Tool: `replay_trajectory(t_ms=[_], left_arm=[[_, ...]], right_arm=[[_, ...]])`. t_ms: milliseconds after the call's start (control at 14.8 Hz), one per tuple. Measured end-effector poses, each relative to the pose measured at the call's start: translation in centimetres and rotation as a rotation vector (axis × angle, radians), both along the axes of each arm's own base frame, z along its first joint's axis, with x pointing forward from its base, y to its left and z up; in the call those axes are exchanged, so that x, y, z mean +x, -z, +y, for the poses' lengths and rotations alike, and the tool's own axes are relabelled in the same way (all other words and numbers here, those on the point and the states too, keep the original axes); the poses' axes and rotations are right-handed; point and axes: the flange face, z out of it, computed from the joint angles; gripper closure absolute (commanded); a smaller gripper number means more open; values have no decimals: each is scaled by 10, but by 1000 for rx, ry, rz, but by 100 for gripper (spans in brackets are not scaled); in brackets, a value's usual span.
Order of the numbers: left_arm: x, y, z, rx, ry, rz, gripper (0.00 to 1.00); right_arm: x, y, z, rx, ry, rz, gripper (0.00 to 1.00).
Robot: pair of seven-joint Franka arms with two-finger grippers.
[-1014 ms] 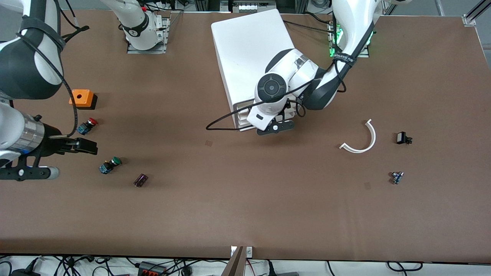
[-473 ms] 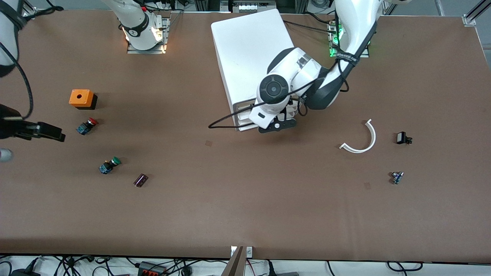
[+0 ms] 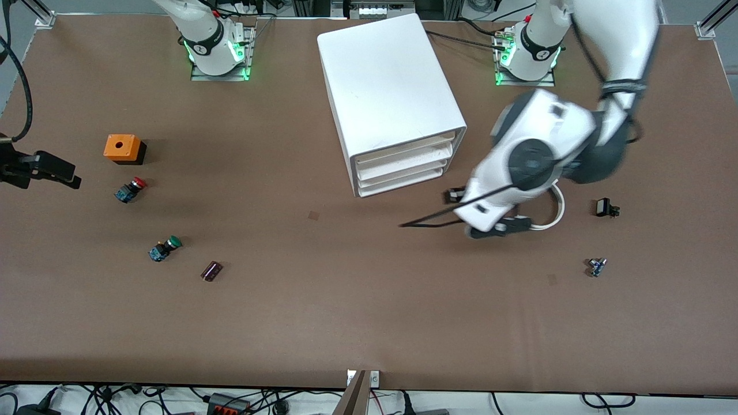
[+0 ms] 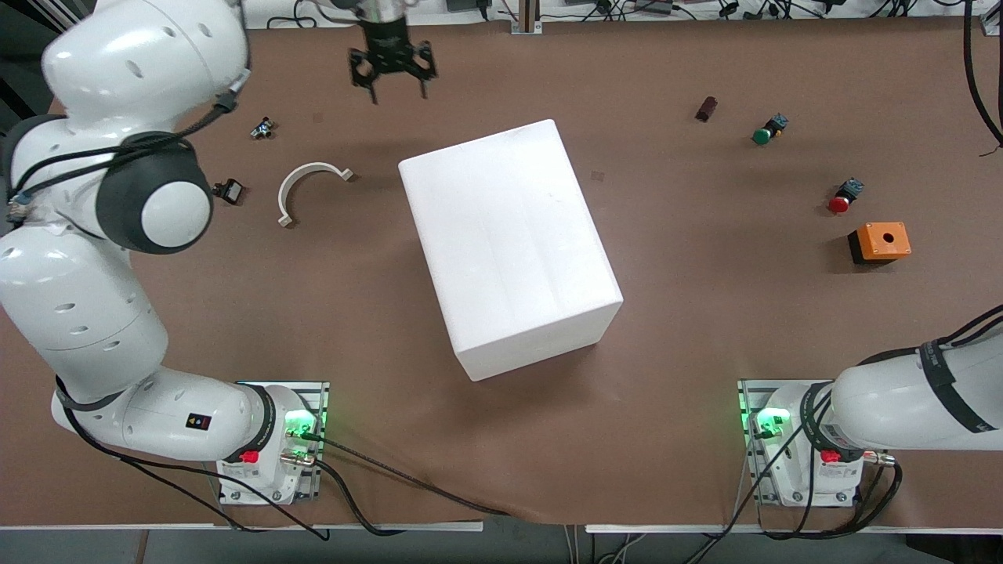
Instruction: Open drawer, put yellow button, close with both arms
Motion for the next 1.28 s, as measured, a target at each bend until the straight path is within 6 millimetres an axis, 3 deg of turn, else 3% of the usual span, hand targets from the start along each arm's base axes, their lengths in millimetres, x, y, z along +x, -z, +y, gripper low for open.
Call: replay_trajectory(t_ms=[270,541,811,1014,1284], left_arm=[[15,-47,101,-26,95,-24,0],[3,-99,168,-33,161,-45,0],[-29,-146,204,-37,180,-92,0],[-56,-154,223,-74,148,-168,0],[-72,-157,233,-72,136,-230,0]], right_arm=[[-12,6,4,-5,-9,25,0],[-40,12,4,-3,9,42,0],[-62,11,5,-2,19,30,0],[-65,13,5,-1,19,36,0],[-65,16,5,-1,19,41,0]])
